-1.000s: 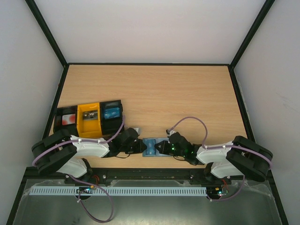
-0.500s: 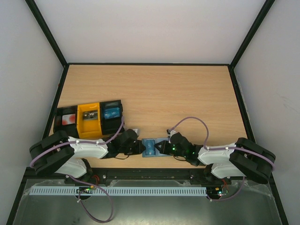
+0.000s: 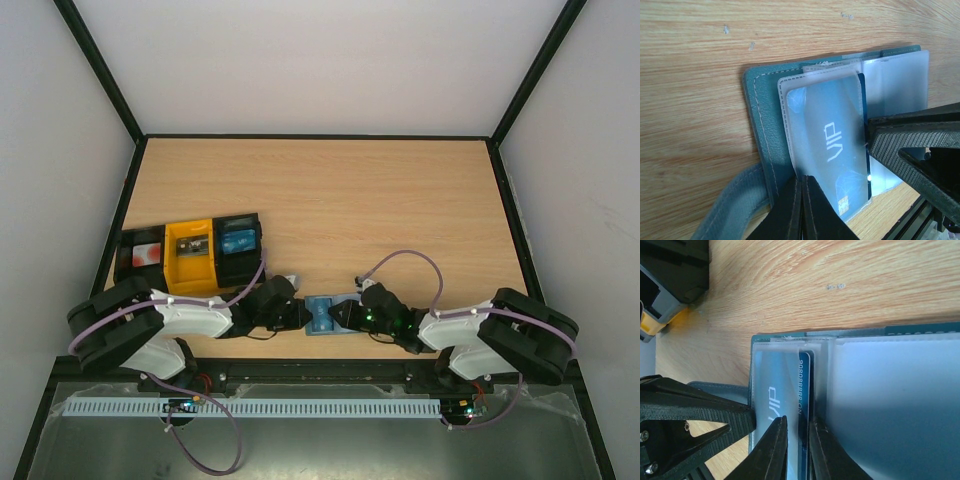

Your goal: Take the credit cards out of the card holder

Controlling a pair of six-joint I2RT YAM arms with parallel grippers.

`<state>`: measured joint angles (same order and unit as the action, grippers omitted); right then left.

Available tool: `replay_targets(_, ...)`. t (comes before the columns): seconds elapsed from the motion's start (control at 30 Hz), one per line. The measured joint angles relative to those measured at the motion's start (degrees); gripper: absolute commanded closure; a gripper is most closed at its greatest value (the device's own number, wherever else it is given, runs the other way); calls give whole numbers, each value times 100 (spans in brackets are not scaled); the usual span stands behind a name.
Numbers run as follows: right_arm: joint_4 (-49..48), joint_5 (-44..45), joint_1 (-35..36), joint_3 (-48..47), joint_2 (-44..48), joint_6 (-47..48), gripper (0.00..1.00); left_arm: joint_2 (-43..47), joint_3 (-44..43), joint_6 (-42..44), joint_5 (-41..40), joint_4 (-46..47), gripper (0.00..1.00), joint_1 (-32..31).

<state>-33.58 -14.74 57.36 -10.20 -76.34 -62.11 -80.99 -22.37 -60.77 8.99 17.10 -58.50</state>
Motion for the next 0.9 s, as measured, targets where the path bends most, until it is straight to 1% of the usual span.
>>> replay_targets(0.13,-131,0,-2,24,-92,-9,86,-7,0,-11,0,11,97,0)
replay_targets(0.4,-302,31,-37,37,-197,-39,82,-63,-7,-28,15,90,97,0)
replay_targets(0.67,39,223,-35,61,328,-11,81,-109,-7,-90,-9,173,97,-15)
replay_targets(0.9,-28,136,-35,63,127,-13,82,-181,-35,-120,-7,249,97,-37)
